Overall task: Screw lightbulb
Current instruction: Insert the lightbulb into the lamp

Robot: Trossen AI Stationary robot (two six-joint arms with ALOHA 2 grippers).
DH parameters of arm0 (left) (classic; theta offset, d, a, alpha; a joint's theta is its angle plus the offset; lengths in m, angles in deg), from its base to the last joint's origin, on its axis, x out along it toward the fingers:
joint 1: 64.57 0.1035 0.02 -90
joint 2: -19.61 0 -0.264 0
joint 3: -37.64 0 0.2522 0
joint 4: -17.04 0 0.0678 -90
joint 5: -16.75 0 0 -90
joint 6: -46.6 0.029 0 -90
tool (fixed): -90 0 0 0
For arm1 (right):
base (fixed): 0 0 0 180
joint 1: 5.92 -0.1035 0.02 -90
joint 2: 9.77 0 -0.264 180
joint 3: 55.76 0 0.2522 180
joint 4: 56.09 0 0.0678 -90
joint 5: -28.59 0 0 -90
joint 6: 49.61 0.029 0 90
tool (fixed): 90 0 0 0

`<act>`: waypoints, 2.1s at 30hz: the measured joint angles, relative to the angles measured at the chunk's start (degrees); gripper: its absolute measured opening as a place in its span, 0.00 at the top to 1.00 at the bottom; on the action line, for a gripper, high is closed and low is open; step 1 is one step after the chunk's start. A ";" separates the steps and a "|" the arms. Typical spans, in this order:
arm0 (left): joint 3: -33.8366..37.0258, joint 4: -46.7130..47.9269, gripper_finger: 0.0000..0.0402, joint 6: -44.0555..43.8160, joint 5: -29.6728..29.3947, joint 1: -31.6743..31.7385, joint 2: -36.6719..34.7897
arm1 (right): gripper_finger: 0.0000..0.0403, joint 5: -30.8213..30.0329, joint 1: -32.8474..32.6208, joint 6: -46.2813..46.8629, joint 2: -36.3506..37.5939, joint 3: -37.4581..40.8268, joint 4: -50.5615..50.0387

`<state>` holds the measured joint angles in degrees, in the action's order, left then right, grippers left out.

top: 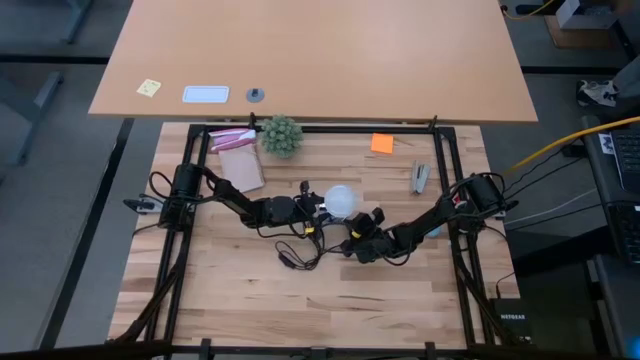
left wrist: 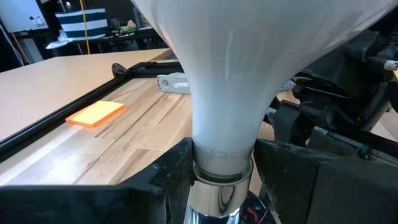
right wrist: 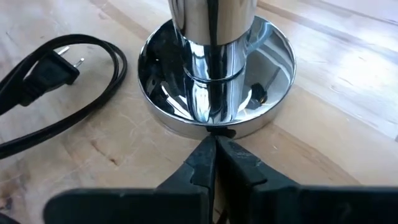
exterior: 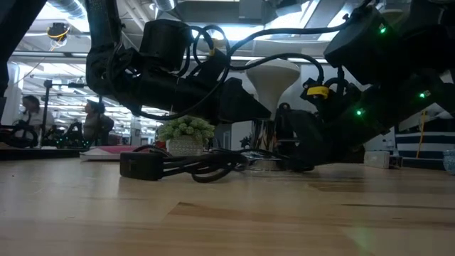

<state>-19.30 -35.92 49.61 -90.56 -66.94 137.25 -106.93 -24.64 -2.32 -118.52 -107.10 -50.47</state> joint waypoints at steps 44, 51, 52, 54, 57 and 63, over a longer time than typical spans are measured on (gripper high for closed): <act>0.02 0.22 0.60 -1.55 0.35 -0.04 0.09 | 0.94 17.46 -1.18 -12.77 12.14 0.09 -3.91; 0.02 0.20 0.60 -1.55 0.22 -0.04 0.09 | 0.94 17.84 -1.11 -11.36 8.50 0.07 -3.32; 0.02 0.19 0.60 -1.55 0.21 -0.04 0.09 | 0.94 17.42 -1.08 -10.87 7.83 0.07 -3.51; 0.02 0.17 0.60 -1.53 0.21 -0.04 0.09 | 0.94 14.80 -1.03 -8.86 6.77 0.07 -4.82; 0.02 0.18 0.60 -1.53 0.17 -0.04 0.09 | 0.94 9.47 -1.05 -5.05 6.45 0.06 -8.06; 0.02 0.20 0.60 -1.53 -0.07 0.00 0.09 | 0.94 2.89 0.06 -0.83 6.45 0.04 -13.96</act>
<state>-19.28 -35.72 48.08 -90.64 -66.94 137.34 -104.04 -24.59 -3.15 -112.07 -107.06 -64.43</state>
